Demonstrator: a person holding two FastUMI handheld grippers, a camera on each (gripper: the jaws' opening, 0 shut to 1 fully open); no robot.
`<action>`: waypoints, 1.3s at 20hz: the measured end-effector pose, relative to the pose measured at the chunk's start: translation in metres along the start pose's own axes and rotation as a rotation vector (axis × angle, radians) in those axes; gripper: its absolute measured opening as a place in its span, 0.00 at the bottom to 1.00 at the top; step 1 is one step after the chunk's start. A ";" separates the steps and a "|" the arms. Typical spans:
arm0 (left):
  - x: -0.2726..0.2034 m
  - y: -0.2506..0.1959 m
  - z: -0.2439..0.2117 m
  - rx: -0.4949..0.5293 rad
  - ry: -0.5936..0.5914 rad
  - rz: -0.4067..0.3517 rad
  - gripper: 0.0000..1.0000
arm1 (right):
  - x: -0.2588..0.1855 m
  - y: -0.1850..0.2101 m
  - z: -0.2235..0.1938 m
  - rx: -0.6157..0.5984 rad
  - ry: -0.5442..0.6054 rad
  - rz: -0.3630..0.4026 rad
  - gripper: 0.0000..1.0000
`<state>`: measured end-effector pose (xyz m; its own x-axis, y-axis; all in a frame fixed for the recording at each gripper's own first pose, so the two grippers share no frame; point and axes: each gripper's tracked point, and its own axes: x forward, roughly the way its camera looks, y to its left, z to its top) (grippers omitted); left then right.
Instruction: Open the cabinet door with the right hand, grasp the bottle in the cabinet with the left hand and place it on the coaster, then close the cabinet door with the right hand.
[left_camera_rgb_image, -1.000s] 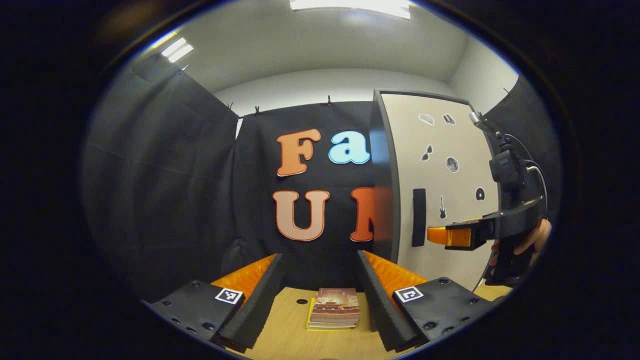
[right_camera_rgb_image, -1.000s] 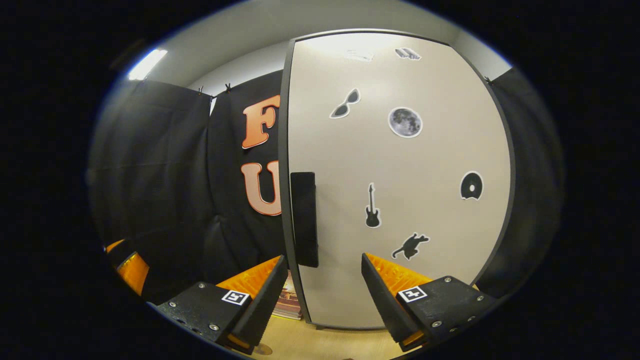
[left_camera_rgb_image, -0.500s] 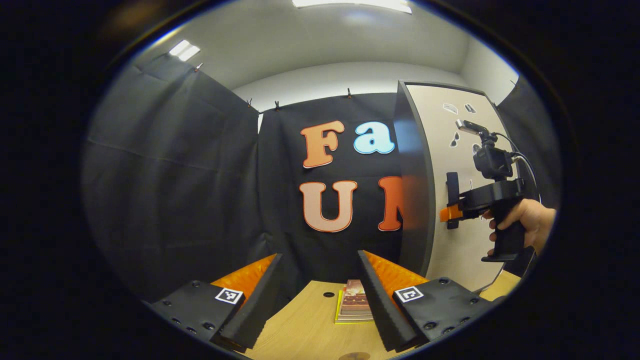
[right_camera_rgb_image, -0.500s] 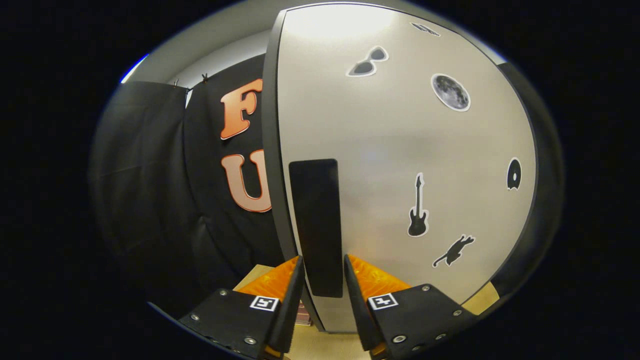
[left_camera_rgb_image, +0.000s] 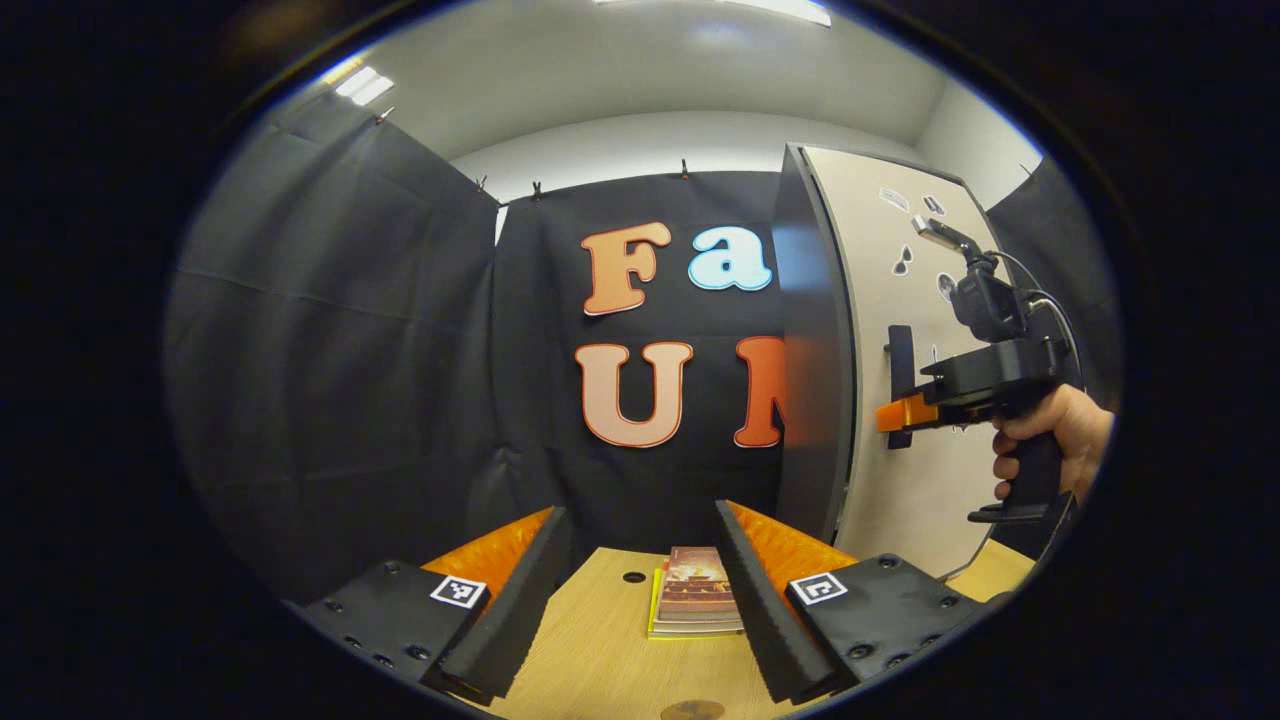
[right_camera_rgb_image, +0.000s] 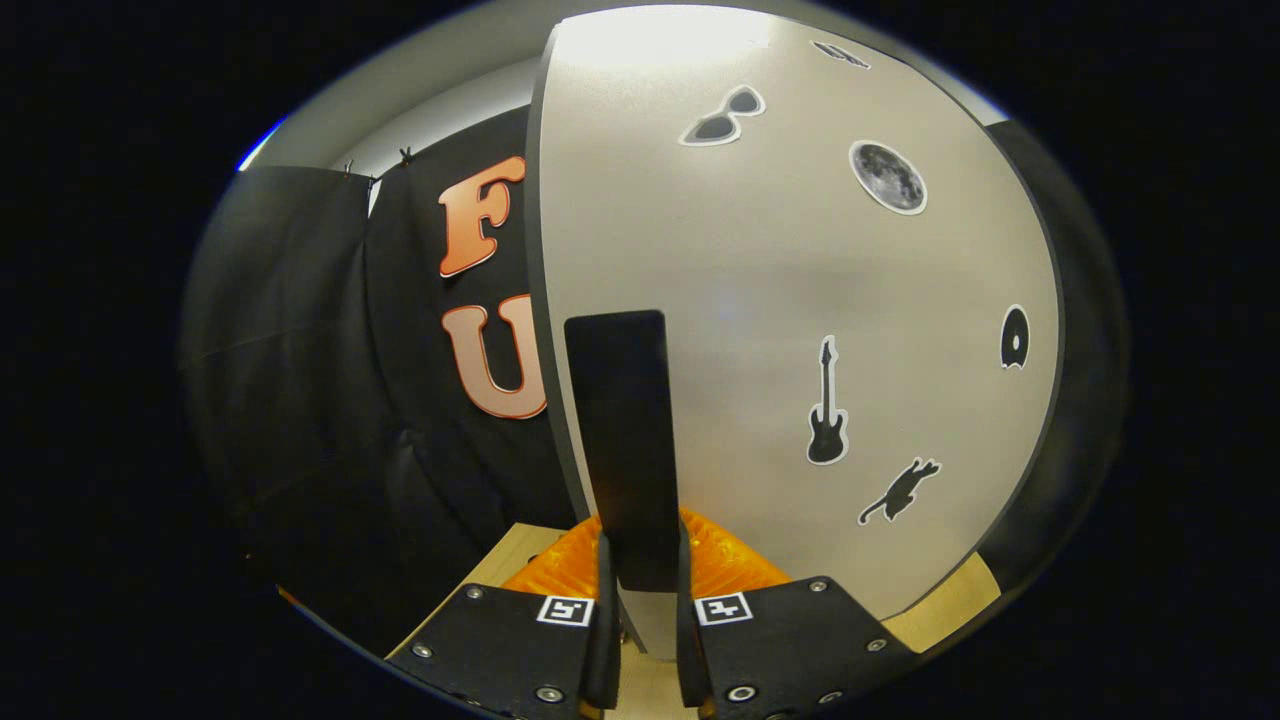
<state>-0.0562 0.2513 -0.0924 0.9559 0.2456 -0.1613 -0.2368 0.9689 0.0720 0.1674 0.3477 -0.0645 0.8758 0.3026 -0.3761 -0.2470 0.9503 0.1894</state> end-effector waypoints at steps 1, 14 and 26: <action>0.006 -0.003 0.006 0.002 -0.008 -0.005 0.93 | -0.009 0.005 0.002 -0.002 0.000 0.021 0.23; -0.009 -0.118 0.077 0.027 -0.107 -0.071 0.95 | -0.175 -0.054 -0.021 -0.005 -0.033 0.253 0.22; -0.030 -0.256 0.101 0.026 -0.160 -0.207 0.94 | -0.202 -0.120 -0.022 0.132 -0.095 0.240 0.22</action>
<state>-0.0070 -0.0068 -0.0067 0.9993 0.0326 -0.0174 -0.0311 0.9963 0.0795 0.0110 0.1743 -0.0313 0.8353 0.5038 -0.2202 -0.4016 0.8326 0.3815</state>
